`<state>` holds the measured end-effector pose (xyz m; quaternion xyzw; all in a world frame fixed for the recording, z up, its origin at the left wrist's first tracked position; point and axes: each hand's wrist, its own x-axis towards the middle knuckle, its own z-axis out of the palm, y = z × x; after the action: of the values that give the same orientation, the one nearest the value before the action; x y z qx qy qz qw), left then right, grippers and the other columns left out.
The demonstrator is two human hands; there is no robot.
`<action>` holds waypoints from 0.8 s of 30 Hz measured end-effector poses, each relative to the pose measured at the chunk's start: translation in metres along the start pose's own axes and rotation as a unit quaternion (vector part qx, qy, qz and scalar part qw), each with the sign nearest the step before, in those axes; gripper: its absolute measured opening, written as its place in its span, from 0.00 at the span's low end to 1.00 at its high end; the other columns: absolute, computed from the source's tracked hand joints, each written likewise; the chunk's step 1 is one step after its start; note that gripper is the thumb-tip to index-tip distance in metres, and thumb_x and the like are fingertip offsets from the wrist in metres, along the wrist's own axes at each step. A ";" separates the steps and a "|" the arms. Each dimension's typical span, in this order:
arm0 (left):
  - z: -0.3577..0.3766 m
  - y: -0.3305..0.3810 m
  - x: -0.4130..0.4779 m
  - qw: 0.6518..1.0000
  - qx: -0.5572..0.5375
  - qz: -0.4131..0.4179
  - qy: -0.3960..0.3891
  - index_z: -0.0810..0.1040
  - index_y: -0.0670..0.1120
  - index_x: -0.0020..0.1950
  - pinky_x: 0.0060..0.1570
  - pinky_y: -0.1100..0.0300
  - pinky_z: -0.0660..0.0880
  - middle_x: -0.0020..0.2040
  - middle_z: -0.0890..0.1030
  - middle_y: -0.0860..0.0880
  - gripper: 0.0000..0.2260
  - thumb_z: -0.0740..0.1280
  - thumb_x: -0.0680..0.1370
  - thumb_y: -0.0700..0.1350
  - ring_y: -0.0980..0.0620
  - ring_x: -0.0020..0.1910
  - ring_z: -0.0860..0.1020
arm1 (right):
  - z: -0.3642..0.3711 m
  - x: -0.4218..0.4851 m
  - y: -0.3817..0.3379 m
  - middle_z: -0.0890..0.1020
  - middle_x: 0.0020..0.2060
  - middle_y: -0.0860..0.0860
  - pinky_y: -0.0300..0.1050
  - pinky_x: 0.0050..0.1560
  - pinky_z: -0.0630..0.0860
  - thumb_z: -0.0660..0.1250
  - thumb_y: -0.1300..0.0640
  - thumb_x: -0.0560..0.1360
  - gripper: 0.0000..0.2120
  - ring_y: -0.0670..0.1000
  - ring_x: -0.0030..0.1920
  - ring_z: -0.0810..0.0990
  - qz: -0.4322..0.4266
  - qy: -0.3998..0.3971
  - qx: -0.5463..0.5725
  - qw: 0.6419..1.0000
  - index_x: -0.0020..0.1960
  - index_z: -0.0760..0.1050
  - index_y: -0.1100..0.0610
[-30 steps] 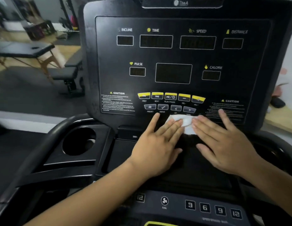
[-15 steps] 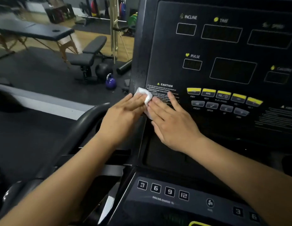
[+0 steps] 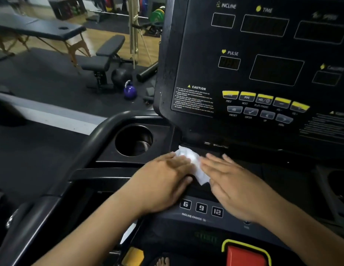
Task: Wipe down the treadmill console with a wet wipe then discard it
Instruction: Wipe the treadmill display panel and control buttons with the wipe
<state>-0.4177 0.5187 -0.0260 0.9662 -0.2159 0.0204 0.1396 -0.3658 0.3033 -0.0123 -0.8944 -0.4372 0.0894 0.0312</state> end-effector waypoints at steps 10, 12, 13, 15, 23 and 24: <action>0.008 0.022 0.008 0.992 0.080 -0.095 -0.026 0.71 0.44 0.72 0.71 0.44 0.64 0.73 0.71 0.43 0.27 0.46 0.81 0.55 0.48 0.74 0.68 | 0.007 0.009 -0.032 0.48 0.79 0.41 0.49 0.78 0.43 0.32 0.38 0.78 0.34 0.37 0.76 0.41 0.138 0.001 0.128 0.982 0.79 0.52 0.49; 0.007 0.023 0.017 0.991 0.084 -0.106 -0.025 0.69 0.44 0.73 0.72 0.43 0.60 0.74 0.70 0.44 0.27 0.44 0.80 0.54 0.48 0.75 0.65 | 0.005 0.019 -0.026 0.52 0.79 0.41 0.51 0.77 0.46 0.34 0.39 0.78 0.33 0.38 0.77 0.45 0.153 0.026 0.112 0.982 0.79 0.54 0.48; 0.007 0.025 0.016 0.990 0.079 -0.112 -0.024 0.69 0.44 0.73 0.73 0.43 0.59 0.74 0.71 0.44 0.27 0.44 0.80 0.53 0.48 0.75 0.66 | 0.003 0.018 -0.025 0.56 0.78 0.41 0.51 0.77 0.48 0.33 0.38 0.76 0.35 0.38 0.77 0.48 0.151 0.033 0.105 0.982 0.78 0.56 0.48; 0.004 0.034 0.003 0.991 0.073 -0.111 -0.020 0.71 0.45 0.71 0.72 0.41 0.60 0.71 0.74 0.44 0.26 0.46 0.81 0.54 0.49 0.72 0.70 | -0.002 0.005 -0.030 0.68 0.73 0.39 0.50 0.75 0.54 0.32 0.38 0.75 0.36 0.39 0.73 0.60 0.137 0.044 0.102 0.984 0.73 0.66 0.45; 0.008 0.034 0.014 0.984 0.083 -0.155 -0.031 0.72 0.46 0.72 0.70 0.43 0.63 0.74 0.70 0.45 0.27 0.46 0.80 0.54 0.47 0.70 0.70 | -0.003 0.017 -0.024 0.63 0.73 0.44 0.52 0.71 0.60 0.29 0.35 0.72 0.41 0.48 0.72 0.60 0.168 0.032 0.056 0.984 0.72 0.67 0.47; 0.008 0.035 0.014 0.984 0.074 -0.160 -0.037 0.70 0.46 0.74 0.72 0.43 0.60 0.75 0.68 0.46 0.28 0.44 0.80 0.55 0.48 0.73 0.67 | -0.003 0.017 -0.024 0.59 0.77 0.44 0.53 0.75 0.54 0.28 0.34 0.71 0.42 0.47 0.76 0.55 0.164 0.022 0.063 0.984 0.74 0.64 0.48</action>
<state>-0.4204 0.4801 -0.0235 0.9960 -0.0614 -0.0219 0.0610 -0.3737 0.3316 -0.0079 -0.9518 -0.2777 0.1008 0.0822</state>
